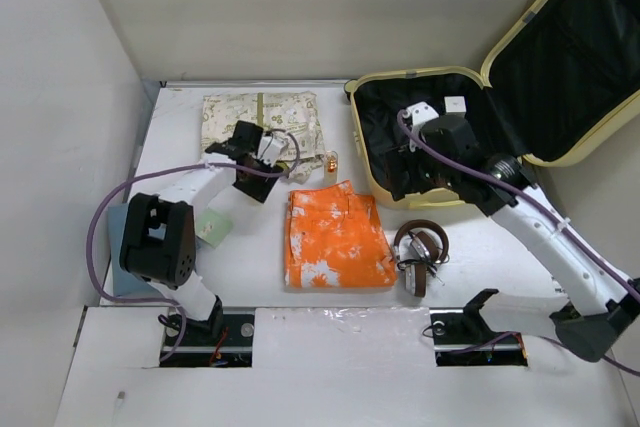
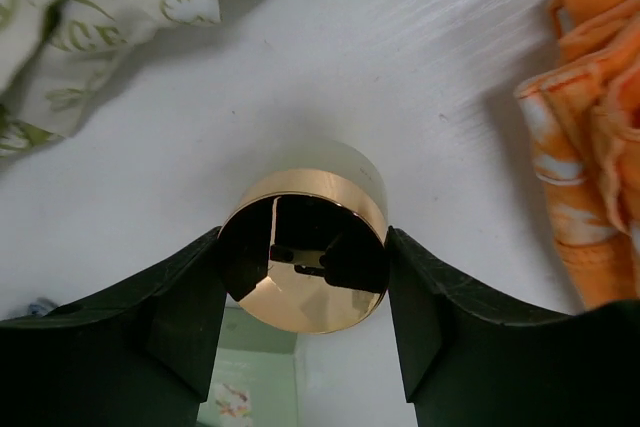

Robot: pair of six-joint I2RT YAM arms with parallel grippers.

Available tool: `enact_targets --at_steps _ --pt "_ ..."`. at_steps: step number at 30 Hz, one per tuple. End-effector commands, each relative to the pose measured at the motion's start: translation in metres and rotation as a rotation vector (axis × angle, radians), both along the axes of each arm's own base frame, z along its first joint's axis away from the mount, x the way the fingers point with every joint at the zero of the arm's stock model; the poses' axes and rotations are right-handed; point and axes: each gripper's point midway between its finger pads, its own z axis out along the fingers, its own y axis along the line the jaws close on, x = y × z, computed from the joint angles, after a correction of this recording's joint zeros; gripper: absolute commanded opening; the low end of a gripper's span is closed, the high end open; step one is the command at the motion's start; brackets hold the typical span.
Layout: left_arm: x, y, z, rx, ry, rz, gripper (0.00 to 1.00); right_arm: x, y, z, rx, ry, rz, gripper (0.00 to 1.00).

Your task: Pack the luggage

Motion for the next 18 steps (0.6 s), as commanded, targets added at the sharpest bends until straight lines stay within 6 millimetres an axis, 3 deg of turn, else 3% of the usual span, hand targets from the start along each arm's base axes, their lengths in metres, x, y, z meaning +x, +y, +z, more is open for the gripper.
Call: enact_targets --at_steps 1,2,3,6,7,8,12,17,18 --pt "0.013 -0.014 0.083 -0.084 -0.132 -0.081 0.00 -0.011 0.033 0.041 0.141 -0.161 0.208 0.99" --pt "0.013 -0.019 0.097 -0.099 -0.156 -0.137 0.00 -0.011 0.040 0.048 0.178 -0.188 0.234 0.99" --pt "0.018 -0.028 0.126 -0.114 -0.224 -0.184 0.00 -0.008 0.054 0.066 0.249 -0.251 0.278 0.99" --pt "0.009 -0.051 0.162 -0.115 -0.294 -0.372 0.00 0.005 0.068 0.086 0.314 -0.327 0.308 0.99" --pt "0.009 -0.058 0.182 -0.111 -0.350 -0.418 0.00 0.012 0.074 0.096 0.334 -0.364 0.309 0.99" --pt "0.003 -0.075 0.188 -0.108 -0.370 -0.493 0.00 0.025 0.080 0.100 0.365 -0.344 0.282 0.99" --pt "-0.018 -0.112 0.212 -0.075 -0.462 -0.692 0.00 0.053 0.099 0.105 0.464 -0.247 0.290 0.99" --pt "-0.039 -0.147 0.244 -0.144 -0.560 -0.807 0.00 0.051 0.126 0.117 0.659 -0.203 0.367 0.99" --pt "-0.045 -0.156 0.256 -0.157 -0.599 -0.831 0.00 0.047 0.128 0.109 0.706 -0.156 0.342 0.99"
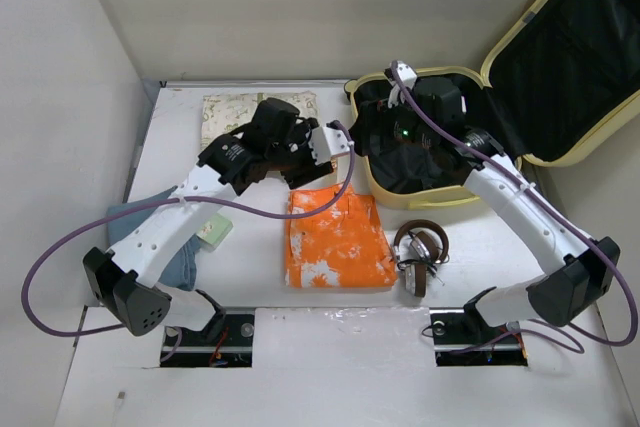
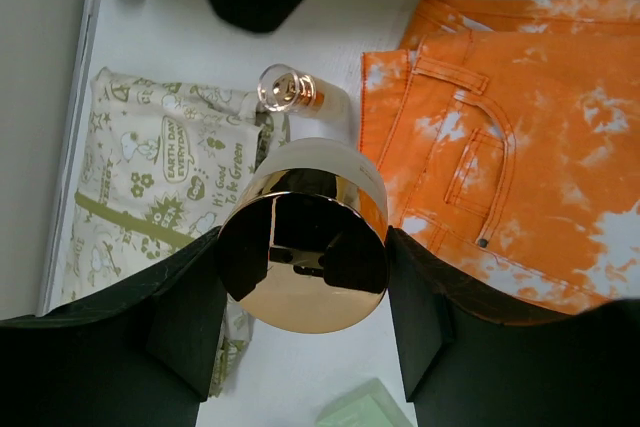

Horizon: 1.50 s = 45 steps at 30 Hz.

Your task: Pack the luggage

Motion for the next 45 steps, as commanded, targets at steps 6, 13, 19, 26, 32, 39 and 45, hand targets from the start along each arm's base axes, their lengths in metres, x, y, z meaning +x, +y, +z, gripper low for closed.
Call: enact_targets --at_steps 6,13,19,26,32,39,45 --pt "-0.011 -0.032 0.060 -0.083 -0.173 -0.086 0.00 -0.036 0.030 0.039 0.268 0.042 0.109 0.99" --pt "-0.008 -0.040 0.057 -0.084 -0.170 -0.087 0.00 -0.051 0.038 0.015 0.278 0.132 0.140 0.97" --pt "-0.003 -0.041 0.062 -0.105 -0.187 -0.054 0.00 -0.058 0.041 0.002 0.291 0.200 0.180 0.93" --pt "-0.005 -0.040 0.056 -0.096 -0.170 -0.062 0.00 -0.051 0.058 -0.002 0.302 0.201 0.210 0.91" --pt "-0.005 -0.043 0.055 -0.111 -0.167 -0.064 0.00 -0.049 0.067 -0.004 0.315 0.214 0.228 0.64" --pt "-0.006 -0.044 0.055 -0.122 -0.153 -0.052 0.07 -0.048 0.063 -0.004 0.322 0.222 0.214 0.13" --pt "0.001 -0.043 0.057 -0.140 -0.133 0.019 1.00 -0.020 0.036 -0.008 0.338 0.231 0.118 0.00"
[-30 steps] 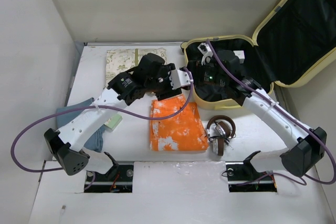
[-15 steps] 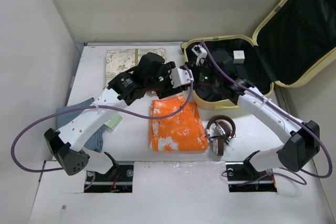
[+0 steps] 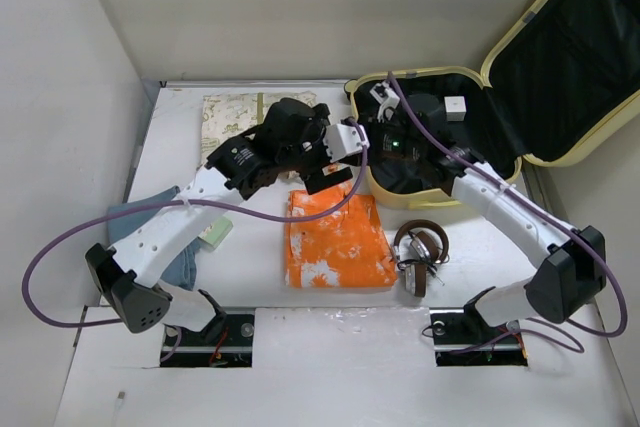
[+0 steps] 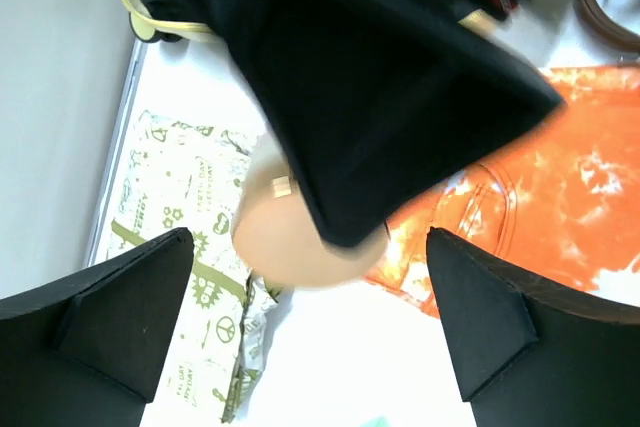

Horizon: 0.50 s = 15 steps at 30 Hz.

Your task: Pack the luggage

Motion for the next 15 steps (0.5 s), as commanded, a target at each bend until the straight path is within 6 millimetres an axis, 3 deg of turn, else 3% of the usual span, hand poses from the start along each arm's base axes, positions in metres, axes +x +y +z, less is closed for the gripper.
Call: enact_targets --at_steps 1,3,4,9,10,12,13,14,15 --pt "0.011 -0.010 0.034 -0.104 -0.051 0.048 1.00 0.022 -0.019 0.021 0.052 -0.057 -0.051 0.00" --pt "0.016 -0.008 0.040 -0.128 -0.044 0.103 1.00 0.033 -0.032 0.027 0.061 -0.067 -0.078 0.00" --pt "0.019 -0.005 0.047 -0.150 -0.045 0.124 1.00 0.048 -0.050 0.031 0.066 -0.076 -0.127 0.00" --pt "0.035 0.016 0.072 -0.247 -0.007 0.229 1.00 0.104 -0.119 0.013 0.041 -0.044 -0.304 0.00" --pt "0.037 0.019 0.072 -0.252 -0.002 0.244 1.00 0.118 -0.145 0.008 0.036 -0.033 -0.370 0.00" --pt "0.045 0.030 0.068 -0.247 0.000 0.294 1.00 0.137 -0.173 -0.010 0.018 0.000 -0.435 0.00" --pt "0.045 0.032 0.054 -0.228 0.024 0.316 1.00 0.145 -0.189 -0.017 0.011 0.014 -0.479 0.00" --pt "0.046 0.038 0.050 -0.228 0.032 0.342 1.00 0.157 -0.218 -0.025 0.004 0.031 -0.551 0.00" --pt "0.047 0.042 0.048 -0.230 0.029 0.352 1.00 0.166 -0.233 -0.041 -0.008 0.064 -0.592 0.00"
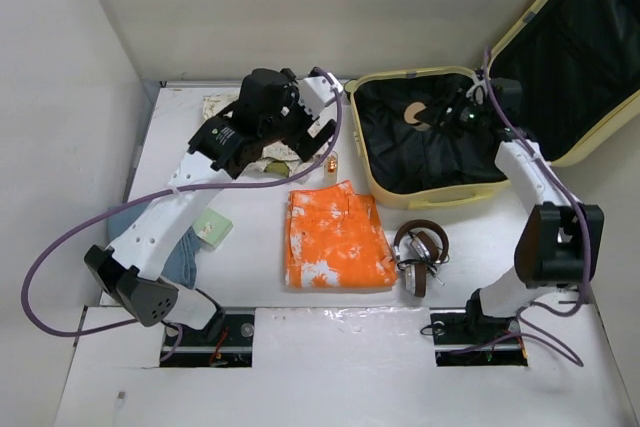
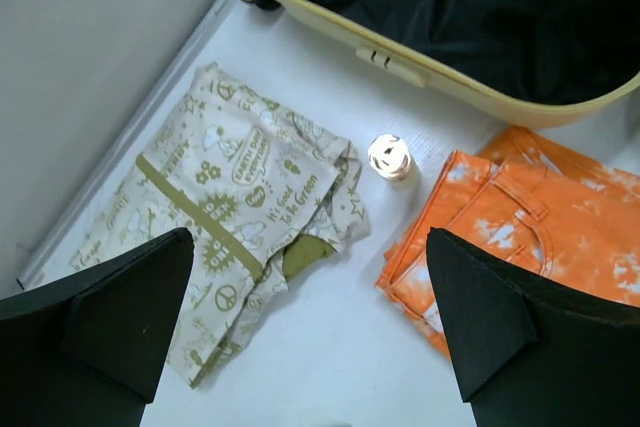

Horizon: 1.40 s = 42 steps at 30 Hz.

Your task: Pack the luggage

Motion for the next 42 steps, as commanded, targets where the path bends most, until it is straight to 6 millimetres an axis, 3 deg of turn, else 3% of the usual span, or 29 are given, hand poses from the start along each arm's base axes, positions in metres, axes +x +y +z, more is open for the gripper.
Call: enact_targets --at_steps 1,2,6,10,11,15,21,29,33,34,37,38,42 --pt "-0.002 0.013 -0.007 -0.034 0.031 0.080 1.00 0.031 -0.049 0.000 -0.014 -0.042 -0.116 0.00" --pt "-0.002 0.019 -0.018 -0.025 0.056 0.098 1.00 0.039 -0.075 -0.010 -0.025 -0.020 -0.188 0.00" --pt "0.008 0.039 -0.037 -0.058 0.123 0.184 1.00 0.066 -0.119 -0.047 0.020 0.078 -0.326 0.00" --pt "0.020 0.055 -0.044 -0.079 0.147 0.247 1.00 0.090 -0.135 -0.059 0.015 0.097 -0.410 0.00" --pt "0.023 0.056 -0.048 -0.078 0.159 0.250 1.00 0.095 -0.139 -0.073 0.007 0.123 -0.426 0.00" --pt "0.029 0.065 -0.052 -0.089 0.178 0.275 1.00 0.110 -0.163 -0.093 0.004 0.159 -0.529 0.00" --pt "0.041 0.078 -0.063 -0.078 0.201 0.320 1.00 0.127 -0.172 -0.097 0.026 0.134 -0.575 0.00" --pt "0.047 0.076 -0.062 -0.074 0.192 0.315 1.00 0.141 -0.171 -0.117 0.071 0.151 -0.611 0.00" --pt "0.049 0.076 -0.054 -0.077 0.172 0.309 1.00 0.136 -0.171 -0.129 0.074 0.181 -0.625 0.23" --pt "0.051 0.075 -0.054 -0.077 0.172 0.309 1.00 0.134 -0.167 -0.128 0.069 0.182 -0.625 0.38" --pt "0.052 0.074 -0.050 -0.082 0.164 0.308 1.00 0.124 -0.168 -0.136 0.094 0.228 -0.664 0.51" --pt "0.052 0.074 -0.050 -0.082 0.164 0.308 1.00 0.117 -0.166 -0.147 0.113 0.273 -0.678 0.51" --pt "0.052 0.073 -0.045 -0.092 0.156 0.299 1.00 0.106 -0.167 -0.157 0.105 0.348 -0.715 0.60"
